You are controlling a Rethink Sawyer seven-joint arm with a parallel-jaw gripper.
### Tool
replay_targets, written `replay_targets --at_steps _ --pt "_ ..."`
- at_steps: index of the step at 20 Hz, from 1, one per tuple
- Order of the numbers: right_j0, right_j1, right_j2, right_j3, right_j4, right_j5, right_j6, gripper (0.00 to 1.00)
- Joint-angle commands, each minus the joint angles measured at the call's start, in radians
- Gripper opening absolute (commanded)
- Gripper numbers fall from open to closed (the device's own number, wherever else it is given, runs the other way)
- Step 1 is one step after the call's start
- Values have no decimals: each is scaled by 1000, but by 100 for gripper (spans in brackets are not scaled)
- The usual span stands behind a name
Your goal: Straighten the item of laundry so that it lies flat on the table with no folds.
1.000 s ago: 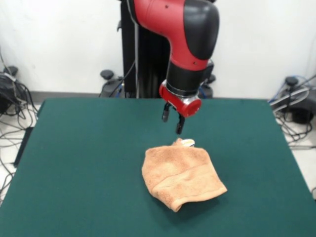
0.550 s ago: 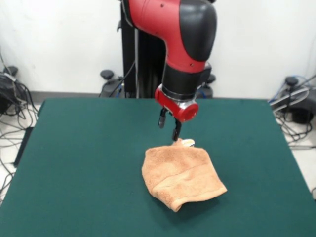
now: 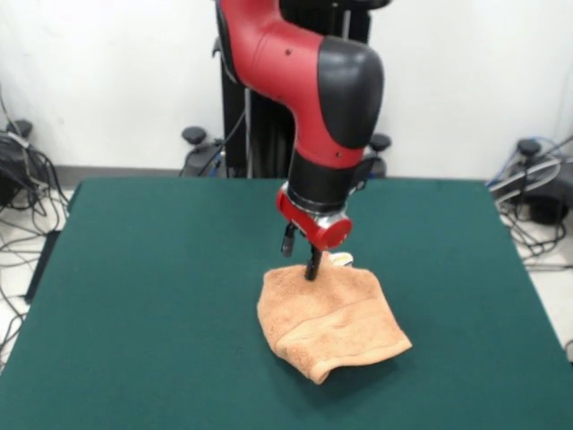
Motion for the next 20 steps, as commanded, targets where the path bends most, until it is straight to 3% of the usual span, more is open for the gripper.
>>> replay_targets --at_steps 1,11,20 --pt "62 96 80 -128 117 -40 232 100" --pt "153 140 27 -169 231 6 219 100" --pt "140 160 -4 -212 213 47 152 100"
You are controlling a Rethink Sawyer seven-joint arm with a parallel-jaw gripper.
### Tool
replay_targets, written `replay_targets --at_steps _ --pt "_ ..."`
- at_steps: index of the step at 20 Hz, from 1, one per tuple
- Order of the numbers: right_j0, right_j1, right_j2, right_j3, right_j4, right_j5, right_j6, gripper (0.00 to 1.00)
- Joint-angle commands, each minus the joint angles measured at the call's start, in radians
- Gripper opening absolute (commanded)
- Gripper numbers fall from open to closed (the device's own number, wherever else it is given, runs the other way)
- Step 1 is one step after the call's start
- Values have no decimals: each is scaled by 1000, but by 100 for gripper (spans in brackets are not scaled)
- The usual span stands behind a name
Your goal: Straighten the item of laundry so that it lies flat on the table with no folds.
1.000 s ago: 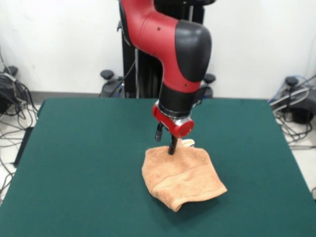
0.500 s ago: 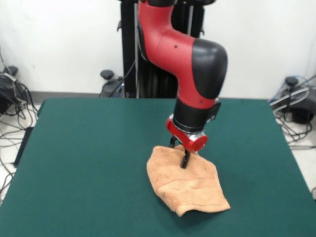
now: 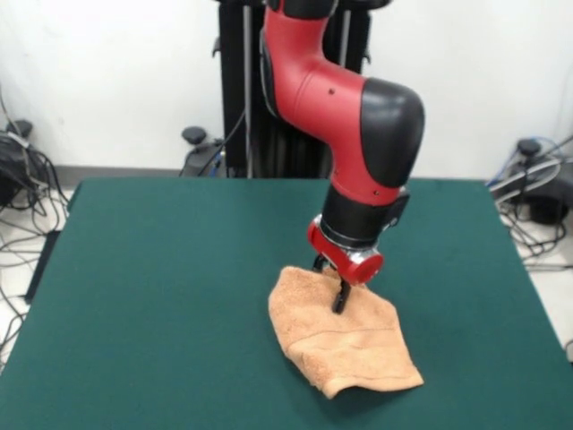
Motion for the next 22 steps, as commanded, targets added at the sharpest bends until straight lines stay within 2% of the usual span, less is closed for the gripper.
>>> replay_targets --at_steps 1,3,4,7,17,19,22 --pt "6 63 31 -107 36 53 147 100" --pt "9 67 21 -122 26 64 129 100" --pt "6 69 17 -129 8 46 115 0" --pt "4 72 27 -140 -10 78 92 0" --pt "50 92 30 -158 6 103 119 0" --pt "54 37 28 -115 -25 186 99 0" --pt "94 -154 8 62 -59 328 123 0"
